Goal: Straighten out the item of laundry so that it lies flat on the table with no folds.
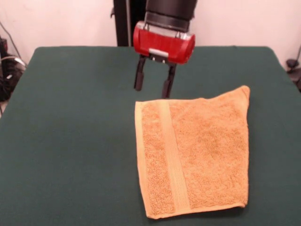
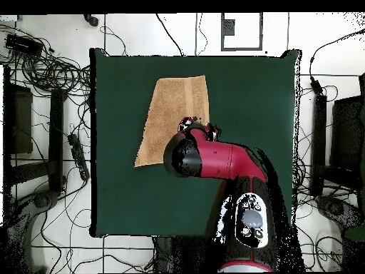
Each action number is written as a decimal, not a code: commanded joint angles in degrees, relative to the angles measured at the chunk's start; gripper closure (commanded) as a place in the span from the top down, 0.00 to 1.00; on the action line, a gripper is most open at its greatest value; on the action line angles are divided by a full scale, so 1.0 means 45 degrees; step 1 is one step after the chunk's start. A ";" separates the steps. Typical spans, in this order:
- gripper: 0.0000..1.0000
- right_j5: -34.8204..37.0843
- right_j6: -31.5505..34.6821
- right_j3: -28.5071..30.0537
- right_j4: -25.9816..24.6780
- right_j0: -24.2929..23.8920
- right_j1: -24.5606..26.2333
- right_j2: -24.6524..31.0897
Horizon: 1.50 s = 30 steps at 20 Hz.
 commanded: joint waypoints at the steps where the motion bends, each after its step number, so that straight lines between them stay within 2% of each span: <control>1: 1.00 -0.0331 -0.0508 -0.0358 -0.1042 -0.0238 0.1376 0.2358; 7: 1.00 -0.0709 -0.0429 -0.0900 -0.1886 -0.0657 0.2119 0.2673; 10: 1.00 -0.1143 -0.0275 -0.1535 -0.2403 -0.0436 0.2622 0.2199; 16: 1.00 -0.1162 -0.0084 -0.2004 -0.2945 -0.0510 0.3088 0.2122; 25: 1.00 -0.1257 0.0388 -0.1897 -0.3178 -0.0716 0.3686 0.2092; 30: 1.00 -0.1168 0.0468 -0.1430 -0.3238 -0.0886 0.3580 0.2114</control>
